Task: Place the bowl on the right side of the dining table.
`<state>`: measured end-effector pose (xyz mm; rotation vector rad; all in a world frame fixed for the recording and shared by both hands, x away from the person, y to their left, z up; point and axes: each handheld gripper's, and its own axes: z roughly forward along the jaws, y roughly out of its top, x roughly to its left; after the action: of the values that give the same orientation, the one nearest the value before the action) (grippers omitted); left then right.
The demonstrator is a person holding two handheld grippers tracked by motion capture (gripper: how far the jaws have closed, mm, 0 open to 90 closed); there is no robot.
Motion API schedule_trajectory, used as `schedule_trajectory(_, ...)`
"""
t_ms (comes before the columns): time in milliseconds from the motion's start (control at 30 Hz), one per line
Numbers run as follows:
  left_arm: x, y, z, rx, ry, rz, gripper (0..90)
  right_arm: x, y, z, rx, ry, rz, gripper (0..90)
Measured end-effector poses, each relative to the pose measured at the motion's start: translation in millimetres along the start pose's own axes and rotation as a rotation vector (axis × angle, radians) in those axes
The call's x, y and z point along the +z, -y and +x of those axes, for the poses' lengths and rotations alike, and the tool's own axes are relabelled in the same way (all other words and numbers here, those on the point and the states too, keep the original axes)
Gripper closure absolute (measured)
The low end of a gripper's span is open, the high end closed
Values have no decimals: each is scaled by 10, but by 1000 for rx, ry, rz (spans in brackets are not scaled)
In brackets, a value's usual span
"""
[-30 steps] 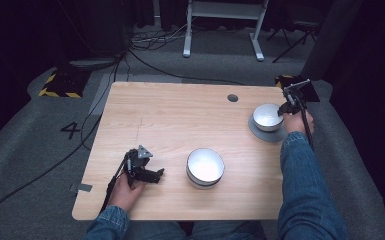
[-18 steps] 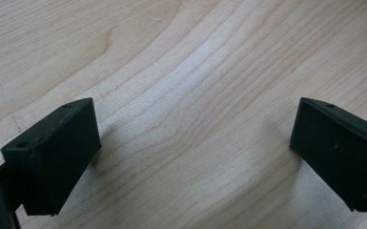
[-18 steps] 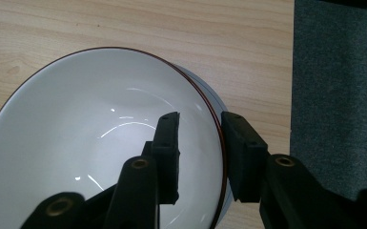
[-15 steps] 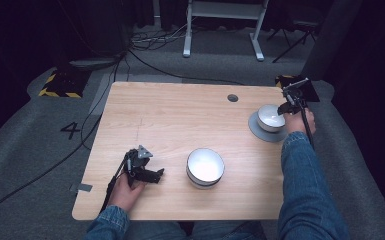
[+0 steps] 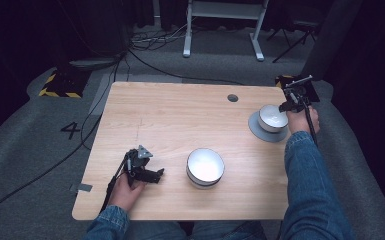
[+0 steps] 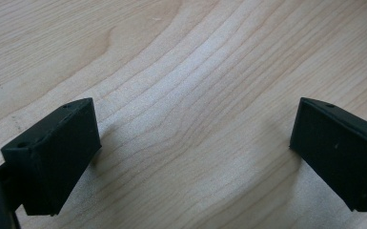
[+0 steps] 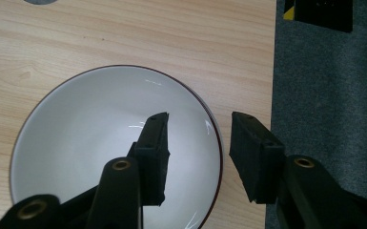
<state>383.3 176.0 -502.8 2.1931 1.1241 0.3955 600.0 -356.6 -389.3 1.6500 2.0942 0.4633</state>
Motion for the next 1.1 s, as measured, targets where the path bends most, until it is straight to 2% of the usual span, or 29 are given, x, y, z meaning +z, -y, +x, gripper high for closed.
schedule_trajectory(200,-1,0,0,0,-2,0,28,-192,-55,67,-39,-26,-54,546)
schedule_trajectory(300,0,0,1,1,-1,0,28,-334,-72,132,-55,-47,-105,538)
schedule_trajectory(467,-1,-1,1,2,-4,0,28,-522,-83,267,-93,-91,-148,535)
schedule_trajectory(900,-1,-1,2,2,-3,1,28,-941,52,712,-239,-214,-201,520)
schedule_trajectory(1100,-2,-1,2,5,-2,1,28,-1068,197,857,-273,-259,-202,511)
